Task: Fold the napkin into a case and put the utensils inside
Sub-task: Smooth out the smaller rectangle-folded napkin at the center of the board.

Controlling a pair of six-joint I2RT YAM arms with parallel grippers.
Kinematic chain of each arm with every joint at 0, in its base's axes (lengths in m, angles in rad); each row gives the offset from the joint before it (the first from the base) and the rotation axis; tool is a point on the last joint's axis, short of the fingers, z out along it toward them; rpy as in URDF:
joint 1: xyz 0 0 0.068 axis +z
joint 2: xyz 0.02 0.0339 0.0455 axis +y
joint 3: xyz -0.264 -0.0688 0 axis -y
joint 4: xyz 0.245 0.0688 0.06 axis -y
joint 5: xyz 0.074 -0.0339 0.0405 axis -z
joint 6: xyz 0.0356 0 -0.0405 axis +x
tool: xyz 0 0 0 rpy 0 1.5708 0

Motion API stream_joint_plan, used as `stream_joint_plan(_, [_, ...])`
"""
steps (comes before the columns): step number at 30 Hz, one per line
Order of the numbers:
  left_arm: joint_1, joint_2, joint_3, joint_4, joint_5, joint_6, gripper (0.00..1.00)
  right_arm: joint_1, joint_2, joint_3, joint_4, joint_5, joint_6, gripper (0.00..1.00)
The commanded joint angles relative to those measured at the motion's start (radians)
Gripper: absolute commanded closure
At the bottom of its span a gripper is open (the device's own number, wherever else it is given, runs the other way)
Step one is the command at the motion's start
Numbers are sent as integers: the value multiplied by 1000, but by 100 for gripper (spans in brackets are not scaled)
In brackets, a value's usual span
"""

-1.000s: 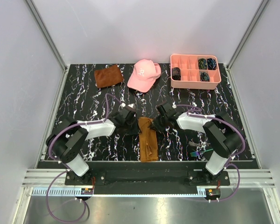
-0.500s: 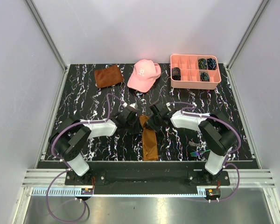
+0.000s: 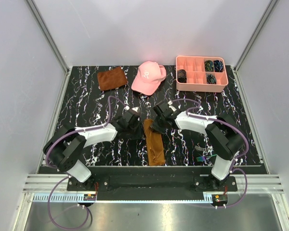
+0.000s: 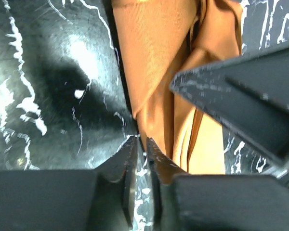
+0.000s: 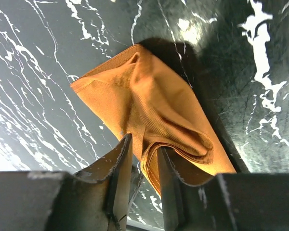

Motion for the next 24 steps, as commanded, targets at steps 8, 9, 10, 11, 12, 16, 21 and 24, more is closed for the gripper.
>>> stream_joint_plan(8, [0,-87,21,25,89,20,47,8,6,117,-93,2,-153,59])
stream_joint_plan(9, [0,-55,32,25,93,20,46,10,9,121,-92,-1,-155,59])
stream_joint_plan(10, [0,-41,36,28,106,19,46,10,9,123,-92,-5,-152,59])
stream_joint_plan(11, [-2,-29,36,35,109,19,46,11,12,124,-93,-7,-144,59])
stream_joint_plan(12, [-2,-4,39,50,113,14,45,10,13,126,-92,-10,-141,59])
stream_joint_plan(16, [-2,28,26,93,153,0,44,11,20,136,-90,-19,-132,59])
stream_joint_plan(21, [-6,-59,-28,130,103,-21,43,13,47,140,-90,-44,-135,59])
stream_joint_plan(24, [-8,-134,-54,99,52,-30,41,14,58,140,-84,-51,-133,59])
